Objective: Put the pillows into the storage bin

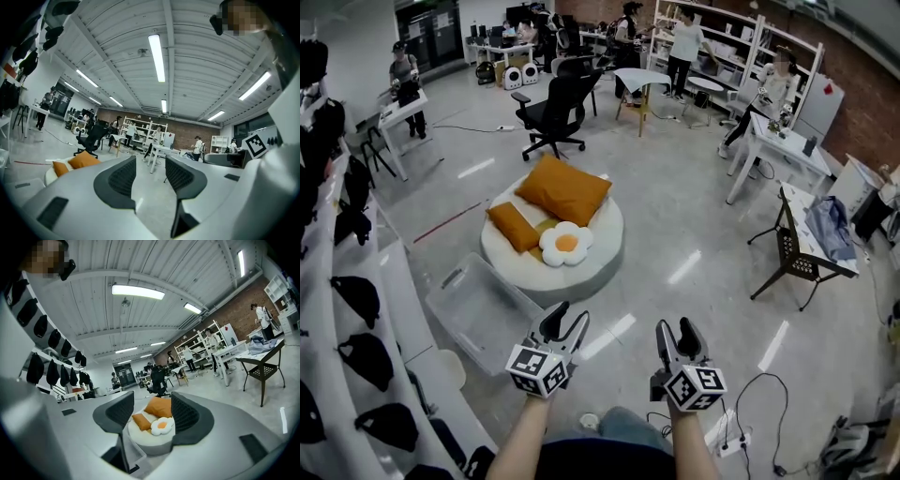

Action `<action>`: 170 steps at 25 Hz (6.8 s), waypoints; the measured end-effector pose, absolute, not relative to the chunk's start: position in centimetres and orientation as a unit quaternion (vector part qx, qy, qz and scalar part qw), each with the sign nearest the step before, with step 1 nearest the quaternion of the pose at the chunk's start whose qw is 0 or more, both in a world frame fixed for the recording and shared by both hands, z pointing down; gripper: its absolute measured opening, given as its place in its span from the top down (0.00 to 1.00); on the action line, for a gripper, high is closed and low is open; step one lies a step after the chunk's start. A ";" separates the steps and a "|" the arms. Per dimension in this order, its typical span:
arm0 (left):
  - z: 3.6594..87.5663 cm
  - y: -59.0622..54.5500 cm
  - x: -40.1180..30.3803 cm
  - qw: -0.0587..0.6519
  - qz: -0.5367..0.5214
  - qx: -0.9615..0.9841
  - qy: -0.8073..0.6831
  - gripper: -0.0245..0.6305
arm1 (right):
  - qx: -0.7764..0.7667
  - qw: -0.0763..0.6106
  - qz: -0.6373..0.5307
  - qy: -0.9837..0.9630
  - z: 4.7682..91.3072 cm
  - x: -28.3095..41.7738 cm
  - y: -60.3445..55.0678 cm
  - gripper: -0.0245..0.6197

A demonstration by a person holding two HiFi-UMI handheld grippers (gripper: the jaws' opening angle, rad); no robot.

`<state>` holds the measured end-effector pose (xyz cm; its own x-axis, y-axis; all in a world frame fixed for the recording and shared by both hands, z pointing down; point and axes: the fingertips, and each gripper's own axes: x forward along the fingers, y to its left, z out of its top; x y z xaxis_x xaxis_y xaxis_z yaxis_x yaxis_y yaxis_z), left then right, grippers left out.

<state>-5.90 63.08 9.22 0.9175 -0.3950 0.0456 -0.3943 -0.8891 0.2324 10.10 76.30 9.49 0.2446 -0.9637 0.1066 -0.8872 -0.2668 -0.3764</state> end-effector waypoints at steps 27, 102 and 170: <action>10.2 50.0 -2.9 0.118 -0.028 0.965 -0.232 0.67 | -0.767 0.136 -0.133 0.612 8.8 15.1 63.1 0.61; 77.2 -12.0 10.1 0.372 0.251 0.776 -0.443 0.54 | -0.562 -0.212 -0.404 0.690 77.7 35.1 -8.6 0.59; 68.6 28.1 -39.4 0.407 0.069 0.401 -0.818 0.79 | -0.100 -0.380 -0.239 0.888 70.2 -26.6 9.9 0.79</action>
